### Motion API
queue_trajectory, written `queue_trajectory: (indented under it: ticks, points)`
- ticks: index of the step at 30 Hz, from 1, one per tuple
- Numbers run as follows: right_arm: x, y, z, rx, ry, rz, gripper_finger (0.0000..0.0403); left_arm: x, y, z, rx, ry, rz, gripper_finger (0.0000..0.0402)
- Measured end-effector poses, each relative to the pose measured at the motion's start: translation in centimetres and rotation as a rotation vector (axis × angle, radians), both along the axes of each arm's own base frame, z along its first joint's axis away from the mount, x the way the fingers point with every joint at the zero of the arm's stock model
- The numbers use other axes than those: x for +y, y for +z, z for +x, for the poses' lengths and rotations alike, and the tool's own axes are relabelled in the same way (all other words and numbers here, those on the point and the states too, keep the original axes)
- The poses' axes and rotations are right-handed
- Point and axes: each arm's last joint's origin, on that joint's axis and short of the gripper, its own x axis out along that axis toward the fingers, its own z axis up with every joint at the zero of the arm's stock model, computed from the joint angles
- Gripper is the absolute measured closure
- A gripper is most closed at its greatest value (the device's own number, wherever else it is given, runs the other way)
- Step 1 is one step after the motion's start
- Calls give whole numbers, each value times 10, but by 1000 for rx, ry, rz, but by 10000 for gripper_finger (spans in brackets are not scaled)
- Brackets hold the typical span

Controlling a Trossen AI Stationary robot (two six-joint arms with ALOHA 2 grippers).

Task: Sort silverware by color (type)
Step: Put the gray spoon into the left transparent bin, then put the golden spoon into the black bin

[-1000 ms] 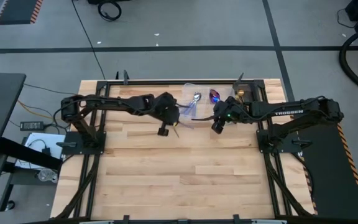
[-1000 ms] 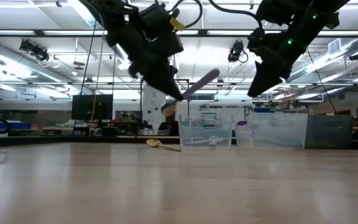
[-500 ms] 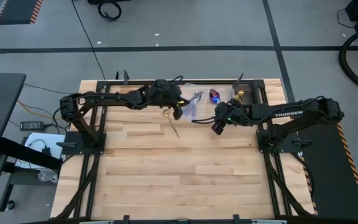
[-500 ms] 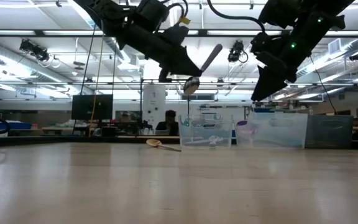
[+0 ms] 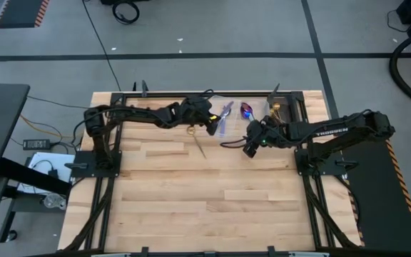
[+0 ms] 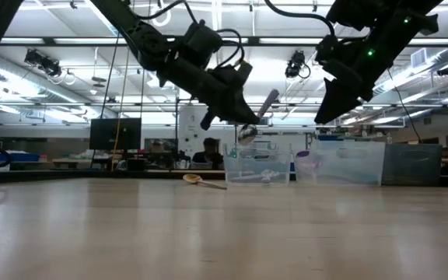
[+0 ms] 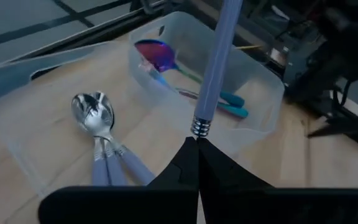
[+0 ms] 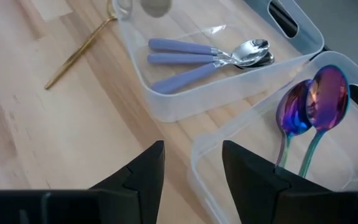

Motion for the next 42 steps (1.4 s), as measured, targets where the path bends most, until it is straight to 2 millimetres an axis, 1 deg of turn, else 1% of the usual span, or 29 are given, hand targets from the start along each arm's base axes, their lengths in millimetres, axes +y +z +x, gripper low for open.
queue_trajectory:
  ticks: [6, 13, 17, 20, 25, 28, 31, 35, 38, 40, 42]
  points:
    - [5, 0, 1, -4, 9, -17, 232, 3, -3, -1, 4, 17, -18, 398]
    - [9, 0, 1, -4, 26, -17, 232, 2, -10, -4, 85, 24, -59, 398]
    - [9, 0, 1, -5, 27, -19, 232, 1, -12, -5, 101, 19, -64, 396]
    - [9, 0, 1, -5, 28, -19, 232, 1, -13, -6, 113, 11, -69, 376]
    - [9, 1, 1, -8, 28, -19, 232, 0, -14, -8, 147, -35, -70, 316]
    - [9, 1, 1, -8, 28, -19, 232, 1, -10, -9, 158, -127, 14, 288]
    - [9, 1, 1, -11, 28, -20, 232, 0, -1, -13, 178, -250, 170, 276]
    - [9, 1, 1, -9, 31, -22, 232, -7, 12, -19, 230, -439, 405, 276]
    - [9, 1, 1, -7, 32, -23, 232, -17, 16, -23, 265, -611, 541, 281]
    - [9, 1, 1, -8, 32, -25, 232, -25, 14, -25, 301, -733, 627, 284]
    - [9, 1, 1, -7, 32, -27, 232, -33, 7, -27, 367, -833, 681, 285]
